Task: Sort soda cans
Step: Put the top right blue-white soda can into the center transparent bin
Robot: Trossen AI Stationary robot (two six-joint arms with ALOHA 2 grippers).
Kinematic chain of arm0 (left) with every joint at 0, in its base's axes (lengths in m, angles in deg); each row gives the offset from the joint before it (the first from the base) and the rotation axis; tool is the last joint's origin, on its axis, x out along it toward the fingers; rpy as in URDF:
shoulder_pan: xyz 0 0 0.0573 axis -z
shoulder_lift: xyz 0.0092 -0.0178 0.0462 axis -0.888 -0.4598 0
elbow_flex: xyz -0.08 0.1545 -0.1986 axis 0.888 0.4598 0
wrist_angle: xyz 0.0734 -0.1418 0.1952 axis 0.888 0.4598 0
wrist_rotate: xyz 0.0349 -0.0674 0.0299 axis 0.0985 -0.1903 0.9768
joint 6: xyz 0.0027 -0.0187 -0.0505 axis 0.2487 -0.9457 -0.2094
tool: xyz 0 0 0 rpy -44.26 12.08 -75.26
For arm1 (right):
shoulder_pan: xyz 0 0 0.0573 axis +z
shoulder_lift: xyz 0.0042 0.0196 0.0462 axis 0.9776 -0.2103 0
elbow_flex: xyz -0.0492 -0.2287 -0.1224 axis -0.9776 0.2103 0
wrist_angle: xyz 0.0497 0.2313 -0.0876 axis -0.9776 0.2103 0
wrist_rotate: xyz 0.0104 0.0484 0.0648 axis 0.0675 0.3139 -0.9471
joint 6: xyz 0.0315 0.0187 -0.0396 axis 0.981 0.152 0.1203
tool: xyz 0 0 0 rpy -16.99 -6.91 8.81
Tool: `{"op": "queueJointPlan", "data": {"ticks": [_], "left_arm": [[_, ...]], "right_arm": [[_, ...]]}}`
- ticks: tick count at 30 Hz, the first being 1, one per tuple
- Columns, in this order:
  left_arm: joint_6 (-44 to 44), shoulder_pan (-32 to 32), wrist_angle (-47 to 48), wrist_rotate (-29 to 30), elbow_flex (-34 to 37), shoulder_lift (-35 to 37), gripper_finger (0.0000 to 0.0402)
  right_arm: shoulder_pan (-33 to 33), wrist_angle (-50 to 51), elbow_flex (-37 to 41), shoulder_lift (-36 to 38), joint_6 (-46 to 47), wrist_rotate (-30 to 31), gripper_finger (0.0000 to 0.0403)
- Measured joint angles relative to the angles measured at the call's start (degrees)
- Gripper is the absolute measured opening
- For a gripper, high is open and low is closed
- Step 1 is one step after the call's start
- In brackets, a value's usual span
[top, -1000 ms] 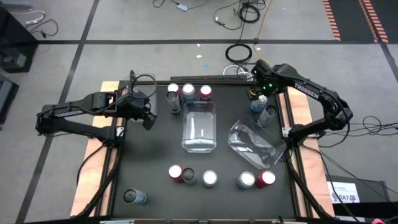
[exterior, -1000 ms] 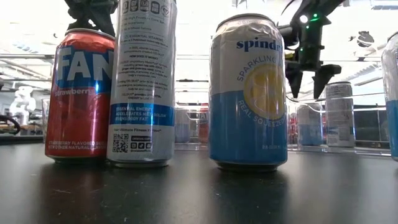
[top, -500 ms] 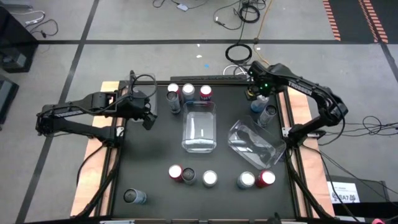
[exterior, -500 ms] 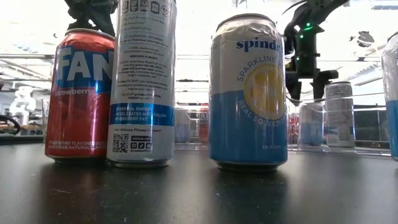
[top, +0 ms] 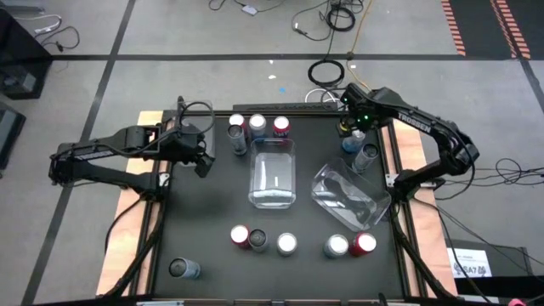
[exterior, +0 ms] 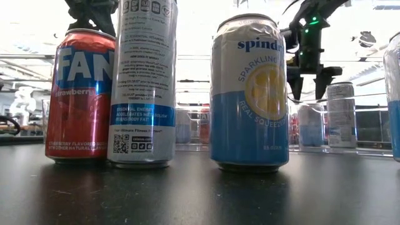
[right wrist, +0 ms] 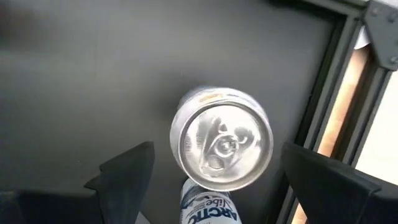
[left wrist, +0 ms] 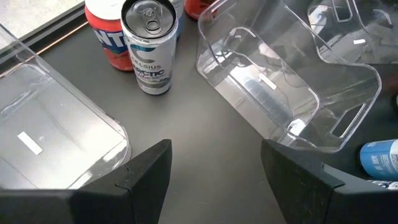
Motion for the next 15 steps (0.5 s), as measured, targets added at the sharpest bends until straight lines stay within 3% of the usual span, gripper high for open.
{"op": "queueJointPlan", "data": {"ticks": [6, 15], "left_arm": [[0.25, -0.01, -0.02, 0.07, 0.0, 0.0, 0.0258], [0.33, 0.0, -0.01, 0.28, 0.0, 0.0, 0.0258]], "right_arm": [[-0.71, -0.21, 0.0, 1.82, 0.74, 0.12, 0.0345], [-0.95, -0.17, 0.0, -3.23, 0.07, -0.02, 0.0345]]}}
